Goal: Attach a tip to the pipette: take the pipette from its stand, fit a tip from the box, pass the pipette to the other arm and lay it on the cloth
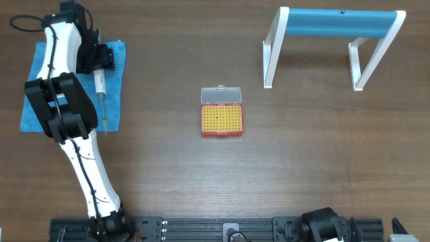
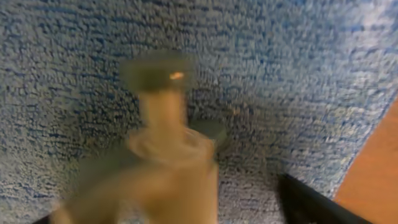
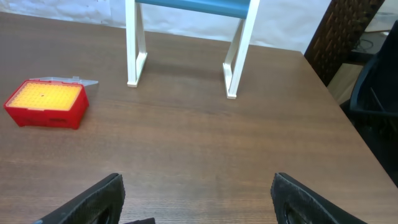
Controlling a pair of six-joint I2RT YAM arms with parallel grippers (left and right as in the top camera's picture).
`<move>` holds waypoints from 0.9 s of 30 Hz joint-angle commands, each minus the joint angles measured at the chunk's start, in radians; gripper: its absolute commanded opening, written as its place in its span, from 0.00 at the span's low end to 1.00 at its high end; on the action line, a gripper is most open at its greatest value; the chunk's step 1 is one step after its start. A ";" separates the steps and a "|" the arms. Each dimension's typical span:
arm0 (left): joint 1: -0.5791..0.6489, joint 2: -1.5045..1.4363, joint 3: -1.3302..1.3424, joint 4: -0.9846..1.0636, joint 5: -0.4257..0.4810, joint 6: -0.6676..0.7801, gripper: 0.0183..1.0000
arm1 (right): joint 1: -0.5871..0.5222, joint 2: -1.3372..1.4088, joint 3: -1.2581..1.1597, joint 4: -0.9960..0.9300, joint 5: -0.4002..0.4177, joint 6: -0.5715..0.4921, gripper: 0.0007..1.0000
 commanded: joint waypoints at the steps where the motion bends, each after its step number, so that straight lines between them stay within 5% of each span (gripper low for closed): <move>1: -0.003 0.006 0.019 -0.037 -0.014 -0.005 1.00 | -0.003 0.004 -0.005 0.002 -0.002 -0.014 0.77; 16: -0.023 0.002 0.579 -0.511 -0.023 -0.005 1.00 | -0.003 0.004 -0.005 0.002 -0.002 -0.014 0.77; 19: -0.028 -0.077 0.623 -0.512 0.028 -0.023 1.00 | -0.003 0.004 -0.005 0.002 -0.002 -0.014 0.77; 27: -0.088 -0.439 0.623 -0.512 -0.034 -0.019 1.00 | -0.003 0.004 -0.005 0.002 -0.002 -0.014 0.77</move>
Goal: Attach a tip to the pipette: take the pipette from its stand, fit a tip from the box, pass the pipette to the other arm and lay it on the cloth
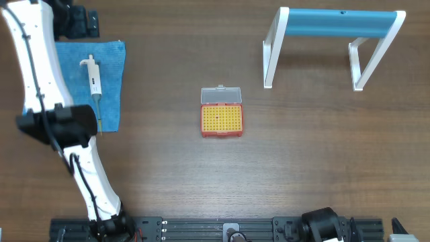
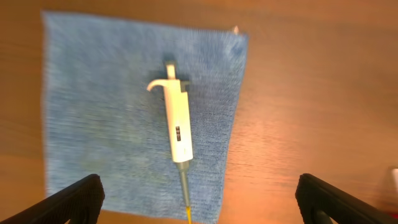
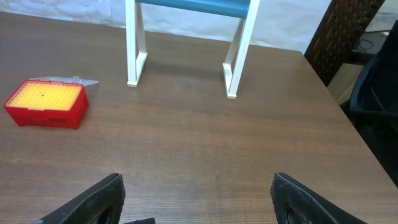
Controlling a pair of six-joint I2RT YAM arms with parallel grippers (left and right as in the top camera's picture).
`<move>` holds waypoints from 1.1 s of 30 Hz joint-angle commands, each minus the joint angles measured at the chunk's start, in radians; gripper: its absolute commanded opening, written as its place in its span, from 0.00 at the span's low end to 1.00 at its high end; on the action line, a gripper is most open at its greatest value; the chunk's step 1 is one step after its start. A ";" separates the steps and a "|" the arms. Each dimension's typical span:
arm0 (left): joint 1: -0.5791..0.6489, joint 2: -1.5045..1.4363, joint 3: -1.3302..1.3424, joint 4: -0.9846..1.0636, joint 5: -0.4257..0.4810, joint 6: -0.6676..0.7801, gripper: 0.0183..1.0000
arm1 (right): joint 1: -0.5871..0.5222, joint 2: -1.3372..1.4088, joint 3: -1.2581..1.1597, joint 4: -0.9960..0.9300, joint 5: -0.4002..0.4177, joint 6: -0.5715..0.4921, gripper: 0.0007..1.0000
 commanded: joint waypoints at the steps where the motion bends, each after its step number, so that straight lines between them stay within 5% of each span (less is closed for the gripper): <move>1: -0.055 -0.312 0.028 -0.008 -0.028 -0.009 1.00 | -0.003 0.004 -0.005 0.002 -0.002 -0.014 0.77; 5: -0.092 -0.543 0.002 -0.008 -0.079 -0.010 1.00 | -0.003 0.004 -0.005 0.001 -0.002 -0.014 0.77; 11: -0.062 -0.953 -0.282 0.043 -0.177 -0.199 1.00 | -0.003 0.004 -0.005 0.001 -0.002 -0.014 0.77; 19: -0.135 -1.600 -1.081 0.808 -0.142 -0.150 1.00 | -0.003 0.004 -0.005 0.002 -0.002 -0.014 0.77; 33: -0.179 -2.034 -2.095 1.644 0.018 -0.150 1.00 | -0.003 0.004 -0.005 0.002 -0.002 -0.014 0.77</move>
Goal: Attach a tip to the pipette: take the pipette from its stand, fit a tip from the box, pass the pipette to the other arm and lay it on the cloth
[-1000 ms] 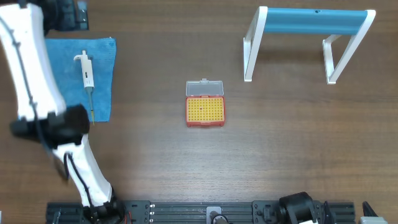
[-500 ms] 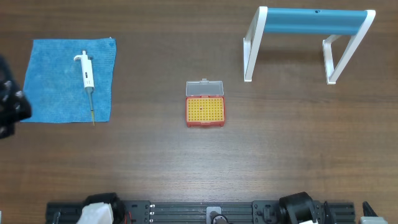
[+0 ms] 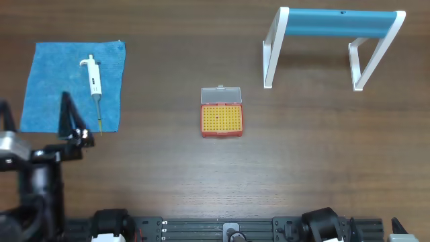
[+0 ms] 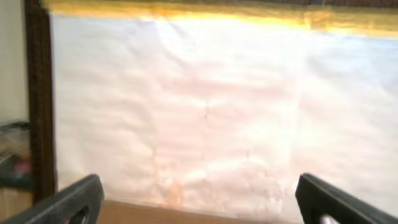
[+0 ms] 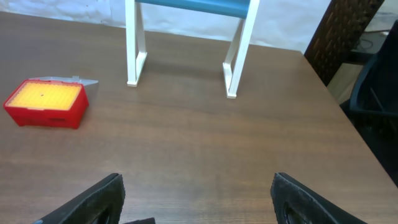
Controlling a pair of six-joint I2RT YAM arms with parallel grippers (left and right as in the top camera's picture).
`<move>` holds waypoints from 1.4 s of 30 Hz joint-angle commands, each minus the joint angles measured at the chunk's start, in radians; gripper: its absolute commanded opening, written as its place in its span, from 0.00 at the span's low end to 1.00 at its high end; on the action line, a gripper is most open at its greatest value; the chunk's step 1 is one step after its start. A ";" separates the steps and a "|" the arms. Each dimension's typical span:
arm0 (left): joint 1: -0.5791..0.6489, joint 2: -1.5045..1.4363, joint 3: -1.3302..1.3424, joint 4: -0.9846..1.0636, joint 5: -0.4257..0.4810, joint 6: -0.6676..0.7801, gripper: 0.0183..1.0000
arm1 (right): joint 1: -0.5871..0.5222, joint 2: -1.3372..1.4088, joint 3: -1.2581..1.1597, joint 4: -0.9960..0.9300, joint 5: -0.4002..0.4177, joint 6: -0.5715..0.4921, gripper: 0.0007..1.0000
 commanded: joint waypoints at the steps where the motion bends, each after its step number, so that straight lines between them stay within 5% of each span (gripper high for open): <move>1: -0.045 -0.143 -0.362 0.353 0.053 0.011 1.00 | -0.002 0.004 -0.004 0.002 -0.002 -0.014 0.77; 6: -0.122 -0.223 -0.650 0.563 -0.024 0.029 1.00 | -0.002 0.004 -0.004 0.002 -0.002 -0.014 0.77; 14: -0.121 -0.134 -0.814 0.615 -0.026 0.029 1.00 | -0.002 0.004 -0.004 0.002 -0.002 -0.014 0.77; 20: -0.109 -0.226 -0.862 0.510 -0.032 0.029 1.00 | -0.002 0.004 -0.004 0.001 -0.002 -0.014 0.77; 29: -0.029 -0.409 -0.982 0.481 0.098 -0.006 1.00 | -0.002 0.004 -0.004 0.002 -0.002 -0.014 0.77; 42: -0.031 -0.409 -0.982 0.267 0.099 0.002 1.00 | -0.002 0.004 -0.004 0.002 -0.002 -0.014 0.77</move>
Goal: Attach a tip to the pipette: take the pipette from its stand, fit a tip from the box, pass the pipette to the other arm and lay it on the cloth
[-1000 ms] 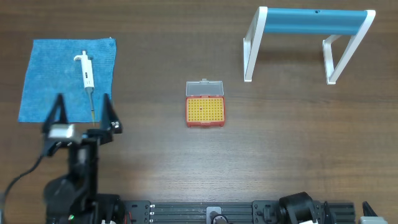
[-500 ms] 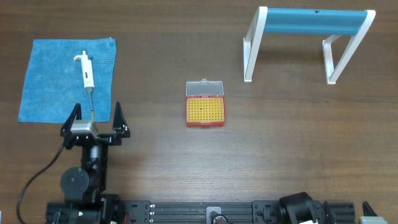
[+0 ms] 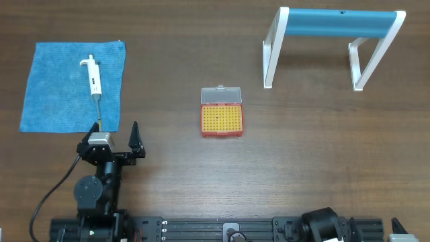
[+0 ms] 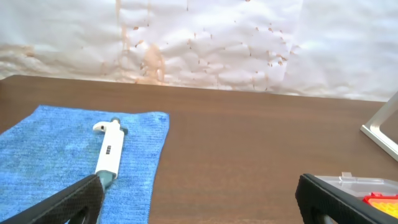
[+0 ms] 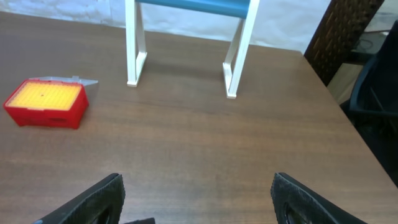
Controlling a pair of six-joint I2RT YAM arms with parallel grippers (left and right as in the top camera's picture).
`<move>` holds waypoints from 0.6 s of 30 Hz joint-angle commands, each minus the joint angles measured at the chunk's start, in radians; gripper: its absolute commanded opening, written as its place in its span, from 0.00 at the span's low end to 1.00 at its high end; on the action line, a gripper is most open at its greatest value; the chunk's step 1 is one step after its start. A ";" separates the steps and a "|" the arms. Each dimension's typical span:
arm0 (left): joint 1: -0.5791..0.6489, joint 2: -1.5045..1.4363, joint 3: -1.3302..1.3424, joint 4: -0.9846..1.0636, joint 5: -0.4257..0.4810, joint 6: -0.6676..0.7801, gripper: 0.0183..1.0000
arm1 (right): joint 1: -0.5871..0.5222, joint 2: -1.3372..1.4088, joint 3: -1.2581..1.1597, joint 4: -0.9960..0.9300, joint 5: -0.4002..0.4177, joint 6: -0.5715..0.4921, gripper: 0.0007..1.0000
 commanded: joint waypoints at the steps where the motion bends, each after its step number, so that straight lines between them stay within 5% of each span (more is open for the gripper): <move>1: 0.002 -0.010 -0.001 -0.007 0.022 -0.005 1.00 | -0.002 0.004 -0.003 0.001 -0.003 -0.014 0.77; 18: -0.023 -0.010 -0.001 -0.007 0.022 -0.005 1.00 | -0.002 0.004 -0.003 0.001 -0.003 -0.014 0.77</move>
